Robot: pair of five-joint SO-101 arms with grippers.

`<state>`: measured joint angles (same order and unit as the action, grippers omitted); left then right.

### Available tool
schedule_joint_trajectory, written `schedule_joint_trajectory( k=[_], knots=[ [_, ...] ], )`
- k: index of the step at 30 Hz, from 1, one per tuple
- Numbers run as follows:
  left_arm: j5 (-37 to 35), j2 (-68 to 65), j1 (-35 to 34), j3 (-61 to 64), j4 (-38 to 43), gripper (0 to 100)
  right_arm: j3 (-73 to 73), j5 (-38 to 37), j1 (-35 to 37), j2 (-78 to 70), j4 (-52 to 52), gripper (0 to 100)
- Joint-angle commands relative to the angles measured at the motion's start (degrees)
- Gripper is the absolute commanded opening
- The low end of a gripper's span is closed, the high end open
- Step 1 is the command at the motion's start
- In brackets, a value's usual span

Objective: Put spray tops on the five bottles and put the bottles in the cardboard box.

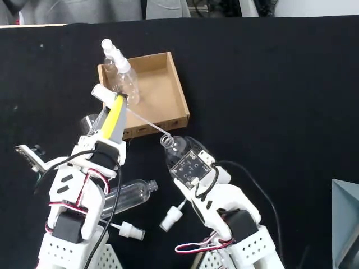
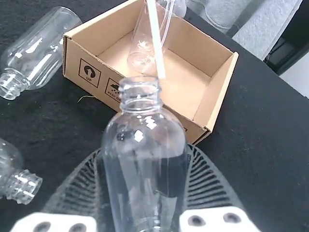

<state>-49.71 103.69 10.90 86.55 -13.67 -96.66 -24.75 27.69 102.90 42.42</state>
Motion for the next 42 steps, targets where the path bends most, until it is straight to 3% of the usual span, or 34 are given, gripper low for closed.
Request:
schedule_joint_trajectory(
  k=[1,36,42],
  knots=[
    [0.7,0.9,0.2,-3.9,-0.4,3,0.3,0.6,-2.2,6.3,-1.8,5.0],
    [0.8,0.9,0.8,-3.6,-3.7,3,0.3,0.7,-4.3,6.2,-2.6,5.0],
    [1.0,0.8,5.8,-2.2,-3.7,3,0.3,0.7,-4.1,6.2,-2.5,5.0]
  ],
)
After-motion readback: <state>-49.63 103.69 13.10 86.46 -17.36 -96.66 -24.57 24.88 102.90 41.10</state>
